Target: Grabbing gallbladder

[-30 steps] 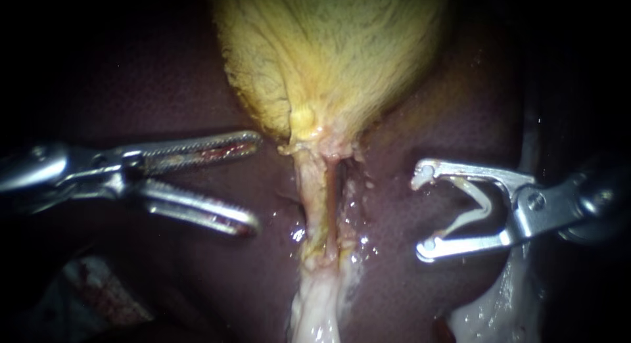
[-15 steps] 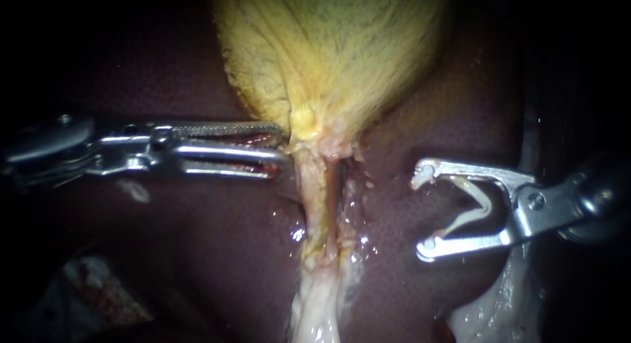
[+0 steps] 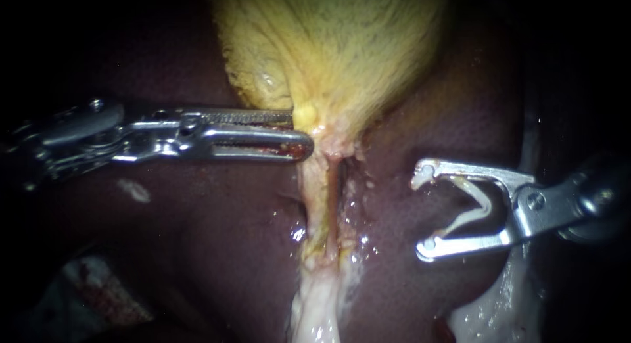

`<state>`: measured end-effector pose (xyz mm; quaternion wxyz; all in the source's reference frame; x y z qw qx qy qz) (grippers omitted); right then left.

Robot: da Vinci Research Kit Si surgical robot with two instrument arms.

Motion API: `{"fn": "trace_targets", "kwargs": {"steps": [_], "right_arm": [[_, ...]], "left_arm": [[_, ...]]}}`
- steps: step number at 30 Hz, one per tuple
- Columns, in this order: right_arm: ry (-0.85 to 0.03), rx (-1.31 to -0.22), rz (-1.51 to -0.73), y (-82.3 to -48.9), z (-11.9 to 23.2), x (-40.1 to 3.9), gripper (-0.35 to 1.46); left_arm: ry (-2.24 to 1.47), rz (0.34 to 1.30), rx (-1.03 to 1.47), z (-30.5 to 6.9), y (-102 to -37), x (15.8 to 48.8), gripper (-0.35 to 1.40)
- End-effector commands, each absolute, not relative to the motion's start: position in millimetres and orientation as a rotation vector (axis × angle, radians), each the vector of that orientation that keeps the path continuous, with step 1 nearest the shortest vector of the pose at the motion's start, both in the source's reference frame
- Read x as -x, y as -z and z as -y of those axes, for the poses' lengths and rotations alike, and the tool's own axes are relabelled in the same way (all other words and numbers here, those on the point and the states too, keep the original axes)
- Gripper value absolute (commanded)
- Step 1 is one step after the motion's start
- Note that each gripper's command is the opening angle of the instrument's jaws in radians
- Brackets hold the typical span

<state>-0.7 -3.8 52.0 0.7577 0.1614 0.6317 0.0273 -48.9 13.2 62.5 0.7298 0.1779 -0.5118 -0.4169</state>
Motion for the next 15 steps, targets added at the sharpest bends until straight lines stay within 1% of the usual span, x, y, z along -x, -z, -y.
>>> {"fn": "trace_targets", "kwargs": {"steps": [1, 2, 3, 4, 8, 15], "right_arm": [[-0.06, -0.352, -1.376, -52.1, 3.8, 0.7, 0.6], [-0.06, -0.352, -1.376, -52.1, 3.8, 0.7, 0.6], [-0.06, -0.352, -1.376, -52.1, 3.8, 0.7, 0.6], [-0.06, -0.352, -1.376, -52.1, 3.8, 0.7, 0.6], [-0.06, -0.352, -1.376, -52.1, 3.8, 0.7, 0.6], [-0.06, -0.352, -1.376, -52.1, 3.8, 0.7, 0.6]], "left_arm": [[0.924, 1.127, -0.396, -13.2, -62.4, 48.8, -0.08], [0.923, 1.124, -0.397, -13.3, -62.3, 48.8, -0.13], [0.928, 1.12, -0.401, -13.3, -62.3, 48.8, -0.26], [0.932, 1.117, -0.405, -13.3, -62.3, 48.7, -0.35], [0.962, 1.086, -0.432, -13.0, -62.2, 48.1, -0.35], [0.973, 1.069, -0.443, -12.6, -62.3, 47.7, -0.35]]}}
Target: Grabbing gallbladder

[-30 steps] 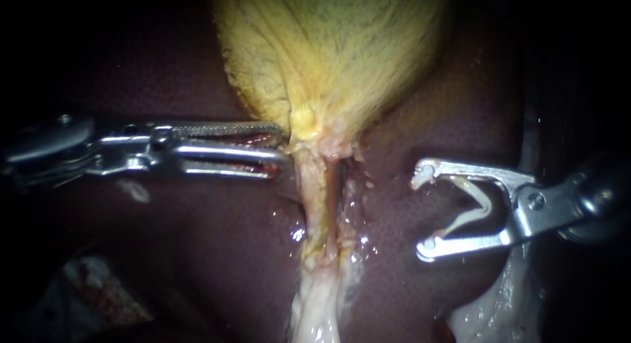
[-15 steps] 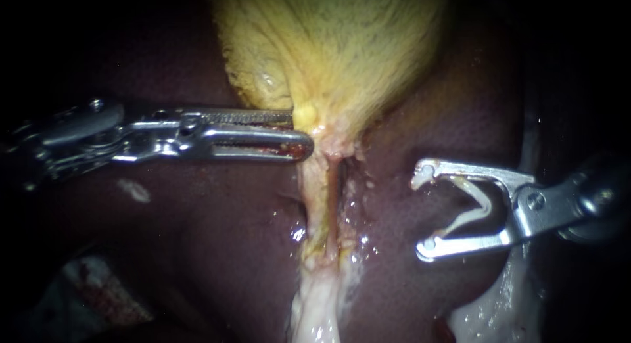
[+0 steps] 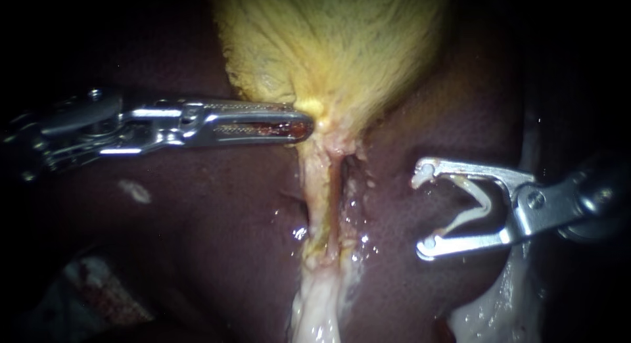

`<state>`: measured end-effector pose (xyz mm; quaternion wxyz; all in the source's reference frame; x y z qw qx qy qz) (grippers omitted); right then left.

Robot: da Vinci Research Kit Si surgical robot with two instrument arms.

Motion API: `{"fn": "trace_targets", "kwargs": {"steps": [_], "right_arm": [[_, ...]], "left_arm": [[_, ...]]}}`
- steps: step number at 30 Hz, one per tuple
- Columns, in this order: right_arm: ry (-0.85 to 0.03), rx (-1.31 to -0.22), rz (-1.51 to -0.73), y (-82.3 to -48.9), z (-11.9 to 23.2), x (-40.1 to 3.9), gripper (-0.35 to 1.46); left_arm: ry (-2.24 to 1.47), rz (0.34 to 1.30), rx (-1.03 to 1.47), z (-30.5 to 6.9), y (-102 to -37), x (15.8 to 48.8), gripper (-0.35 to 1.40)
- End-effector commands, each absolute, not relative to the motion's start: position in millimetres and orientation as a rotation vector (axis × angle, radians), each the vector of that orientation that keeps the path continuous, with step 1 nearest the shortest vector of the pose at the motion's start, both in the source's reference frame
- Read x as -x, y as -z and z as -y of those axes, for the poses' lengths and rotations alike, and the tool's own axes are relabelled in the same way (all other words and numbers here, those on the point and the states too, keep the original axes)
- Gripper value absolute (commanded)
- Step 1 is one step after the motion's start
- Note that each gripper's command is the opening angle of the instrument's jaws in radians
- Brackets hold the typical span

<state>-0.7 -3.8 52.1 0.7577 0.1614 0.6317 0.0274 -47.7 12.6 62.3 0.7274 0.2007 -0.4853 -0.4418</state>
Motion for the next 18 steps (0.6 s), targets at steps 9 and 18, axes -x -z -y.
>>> {"fn": "trace_targets", "kwargs": {"steps": [9, 18], "right_arm": [[-0.06, -0.352, -1.376, -52.1, 3.8, 0.7, 0.6], [-0.06, -0.352, -1.376, -52.1, 3.8, 0.7, 0.6]], "left_arm": [[0.977, 1.063, -0.444, -12.3, -62.5, 47.9, -0.35], [0.981, 1.059, -0.448, -12.2, -62.6, 48.0, -0.35]]}}
